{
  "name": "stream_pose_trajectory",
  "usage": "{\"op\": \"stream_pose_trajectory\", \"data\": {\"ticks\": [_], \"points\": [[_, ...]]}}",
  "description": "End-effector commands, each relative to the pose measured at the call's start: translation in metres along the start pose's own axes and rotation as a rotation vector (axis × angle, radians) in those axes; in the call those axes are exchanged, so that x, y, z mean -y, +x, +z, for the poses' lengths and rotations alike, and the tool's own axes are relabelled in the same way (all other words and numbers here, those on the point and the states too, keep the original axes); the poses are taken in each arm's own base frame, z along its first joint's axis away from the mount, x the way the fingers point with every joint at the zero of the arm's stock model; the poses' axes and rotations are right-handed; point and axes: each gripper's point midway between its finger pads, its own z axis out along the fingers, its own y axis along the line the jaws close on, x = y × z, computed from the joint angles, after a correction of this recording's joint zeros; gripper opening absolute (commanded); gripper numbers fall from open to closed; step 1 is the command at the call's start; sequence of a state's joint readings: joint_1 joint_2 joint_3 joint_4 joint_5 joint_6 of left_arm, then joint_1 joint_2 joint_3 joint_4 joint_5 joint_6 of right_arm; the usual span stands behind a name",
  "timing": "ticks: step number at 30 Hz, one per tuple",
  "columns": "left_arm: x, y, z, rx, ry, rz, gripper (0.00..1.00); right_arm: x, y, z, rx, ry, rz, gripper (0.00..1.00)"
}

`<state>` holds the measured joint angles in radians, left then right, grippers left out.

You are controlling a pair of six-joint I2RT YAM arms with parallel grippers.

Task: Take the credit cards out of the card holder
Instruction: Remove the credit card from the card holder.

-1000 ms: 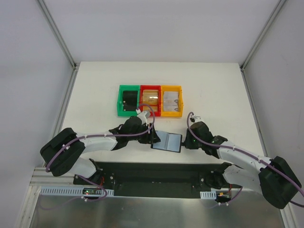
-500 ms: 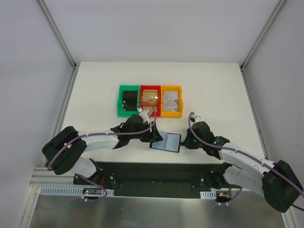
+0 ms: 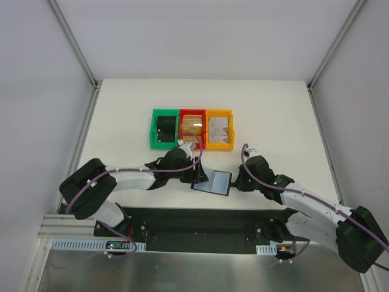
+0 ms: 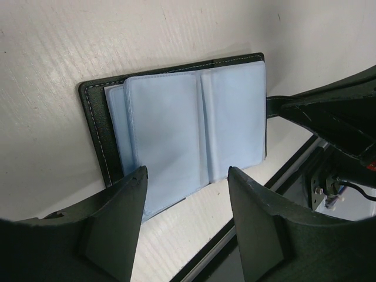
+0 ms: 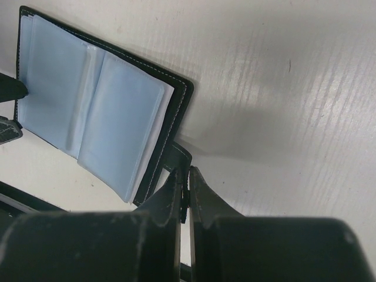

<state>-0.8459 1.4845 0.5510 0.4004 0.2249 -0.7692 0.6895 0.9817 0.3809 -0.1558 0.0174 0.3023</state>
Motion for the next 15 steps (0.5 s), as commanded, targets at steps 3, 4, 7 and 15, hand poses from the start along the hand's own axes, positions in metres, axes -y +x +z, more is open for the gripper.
{"op": "stream_pose_trajectory", "data": {"ticks": [3,4,7,15], "points": [[0.0095,-0.012,-0.0089,0.063,0.007,0.018,0.57,-0.002,-0.0016,-0.0015,0.005,-0.01,-0.006,0.0],[0.0107,-0.0119,-0.0095,0.063,0.011,0.019,0.57,-0.0025,-0.0022,-0.0017,0.007,-0.012,-0.002,0.0],[0.009,-0.0117,-0.0097,0.065,0.004,0.018,0.57,-0.0028,-0.0025,-0.0016,0.008,-0.013,0.001,0.0],[0.0011,-0.0059,-0.0045,0.039,-0.026,0.015,0.57,-0.0016,-0.0013,-0.002,0.009,-0.012,0.003,0.0]]}}
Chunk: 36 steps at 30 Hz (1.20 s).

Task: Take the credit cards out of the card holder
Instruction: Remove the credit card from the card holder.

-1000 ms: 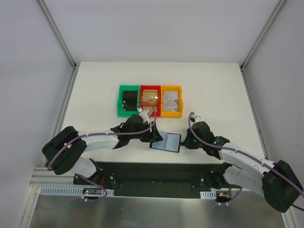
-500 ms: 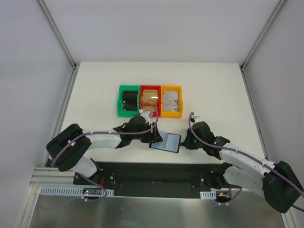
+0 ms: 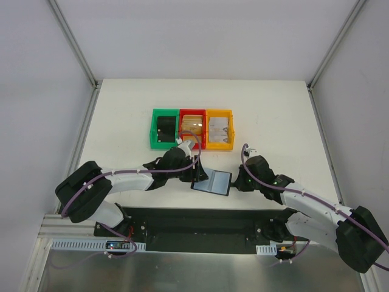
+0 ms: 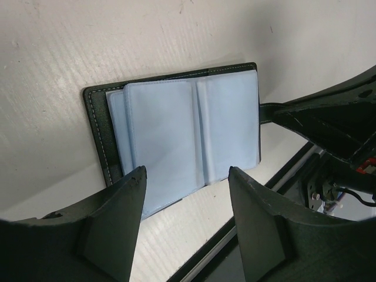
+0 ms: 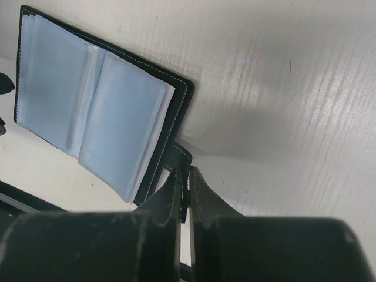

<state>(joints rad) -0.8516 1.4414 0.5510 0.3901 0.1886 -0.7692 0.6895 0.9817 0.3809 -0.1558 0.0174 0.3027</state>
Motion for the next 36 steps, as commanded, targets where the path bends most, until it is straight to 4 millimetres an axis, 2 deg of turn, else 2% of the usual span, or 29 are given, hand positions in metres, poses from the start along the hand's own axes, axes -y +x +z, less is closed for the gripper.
{"op": "stream_pose_trajectory", "data": {"ticks": [1,5,7,13,28,36], "points": [[-0.006,0.004,0.002,-0.009,-0.03,0.002,0.57,-0.002,-0.001,-0.002,0.008,-0.014,0.001,0.0],[-0.008,0.006,0.004,-0.019,-0.036,0.0,0.57,-0.006,-0.004,-0.005,0.016,-0.023,0.002,0.0],[-0.006,0.007,0.005,-0.025,-0.032,0.001,0.57,-0.014,-0.003,-0.008,0.004,-0.06,-0.002,0.0],[0.0,0.008,0.007,-0.039,-0.006,0.008,0.56,-0.022,-0.009,-0.014,0.015,-0.075,-0.014,0.0],[0.054,0.018,0.016,-0.113,0.195,0.09,0.55,-0.022,-0.005,-0.011,0.003,-0.071,-0.018,0.0],[0.072,0.018,0.018,-0.128,0.25,0.113,0.56,-0.02,-0.004,-0.011,0.003,-0.068,-0.017,0.0]]}}
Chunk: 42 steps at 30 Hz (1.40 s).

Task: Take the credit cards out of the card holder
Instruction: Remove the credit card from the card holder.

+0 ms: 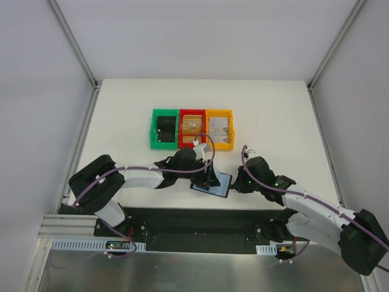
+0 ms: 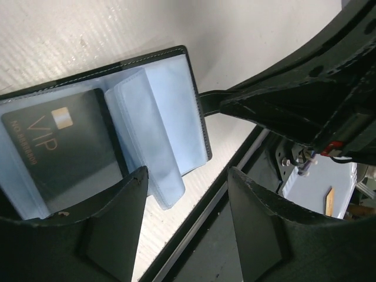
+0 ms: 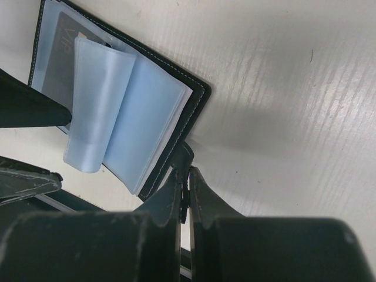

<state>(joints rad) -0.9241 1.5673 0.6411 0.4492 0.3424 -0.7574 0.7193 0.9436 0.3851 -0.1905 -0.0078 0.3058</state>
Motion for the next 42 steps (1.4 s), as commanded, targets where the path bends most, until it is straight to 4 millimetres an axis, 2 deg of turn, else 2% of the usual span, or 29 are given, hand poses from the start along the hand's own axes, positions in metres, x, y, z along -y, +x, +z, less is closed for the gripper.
{"op": "stream_pose_trajectory", "data": {"ticks": [1,13,16,20,25,30,35,42], "points": [[0.029,-0.011,0.003,0.013,0.094,0.063,0.55,-0.009,-0.009,-0.003,0.019,-0.025,0.004,0.0],[0.056,-0.002,0.012,-0.053,0.184,0.114,0.55,-0.005,-0.005,-0.003,0.017,-0.013,-0.001,0.0],[0.049,-0.012,0.0,0.036,0.136,0.12,0.56,-0.004,-0.004,-0.003,0.016,-0.012,-0.001,0.0],[0.021,-0.016,-0.023,0.127,0.035,0.09,0.61,-0.003,-0.003,-0.003,0.016,-0.012,-0.004,0.0],[0.003,-0.022,-0.045,0.212,-0.022,0.094,0.68,-0.002,-0.002,-0.003,0.014,-0.011,-0.004,0.0],[-0.002,-0.02,-0.036,0.171,-0.046,0.088,0.66,-0.002,-0.001,-0.002,0.012,-0.01,-0.006,0.0],[-0.026,-0.018,-0.031,0.177,-0.146,0.033,0.66,-0.002,-0.002,-0.002,0.012,-0.011,-0.007,0.0],[-0.035,-0.013,-0.025,0.141,-0.184,0.032,0.66,-0.003,-0.002,-0.001,0.008,-0.008,-0.01,0.0]]}}
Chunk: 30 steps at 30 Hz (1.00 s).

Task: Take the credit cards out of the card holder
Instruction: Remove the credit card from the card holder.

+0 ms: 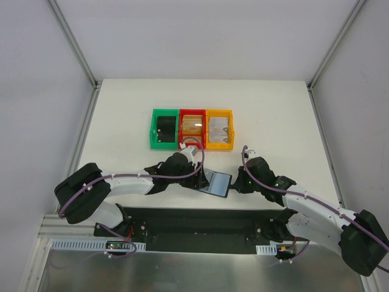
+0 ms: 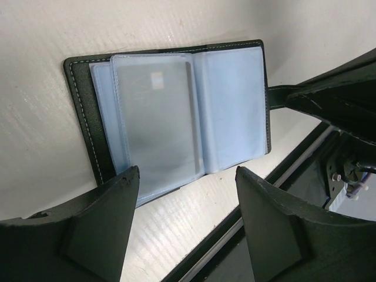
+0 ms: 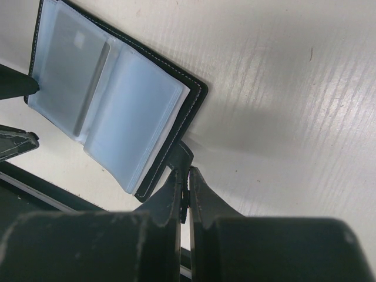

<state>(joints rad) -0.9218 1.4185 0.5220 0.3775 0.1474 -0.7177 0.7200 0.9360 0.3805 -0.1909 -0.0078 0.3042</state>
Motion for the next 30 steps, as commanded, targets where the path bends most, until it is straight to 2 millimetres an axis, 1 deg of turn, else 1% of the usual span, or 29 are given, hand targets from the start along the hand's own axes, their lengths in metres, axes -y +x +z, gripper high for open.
{"op": "stream_pose_trajectory", "data": {"ticks": [1,11,18,19,21,24,26,30], "points": [[0.003,-0.013,0.004,0.028,-0.017,0.004,0.66,-0.003,-0.004,-0.001,0.008,-0.006,-0.007,0.0],[0.017,-0.005,0.016,-0.049,0.036,0.022,0.64,-0.004,-0.004,0.001,0.002,-0.008,-0.011,0.0],[0.023,0.003,0.024,-0.094,0.057,0.032,0.63,-0.005,-0.004,0.001,0.001,-0.008,-0.015,0.0],[0.024,0.002,0.022,-0.083,0.062,0.035,0.63,-0.005,-0.005,0.001,0.005,-0.011,-0.016,0.0],[0.025,-0.006,0.016,-0.027,0.063,0.04,0.63,-0.005,-0.006,0.0,0.007,-0.01,-0.016,0.0],[0.027,-0.024,-0.001,0.072,0.057,0.054,0.66,-0.004,-0.006,0.0,0.009,-0.008,-0.013,0.0],[0.026,-0.033,-0.011,0.119,0.036,0.059,0.67,-0.003,-0.005,0.0,0.006,-0.006,-0.013,0.0],[0.017,-0.039,-0.021,0.145,-0.006,0.051,0.67,-0.002,-0.004,0.0,0.006,-0.004,-0.01,0.0]]}}
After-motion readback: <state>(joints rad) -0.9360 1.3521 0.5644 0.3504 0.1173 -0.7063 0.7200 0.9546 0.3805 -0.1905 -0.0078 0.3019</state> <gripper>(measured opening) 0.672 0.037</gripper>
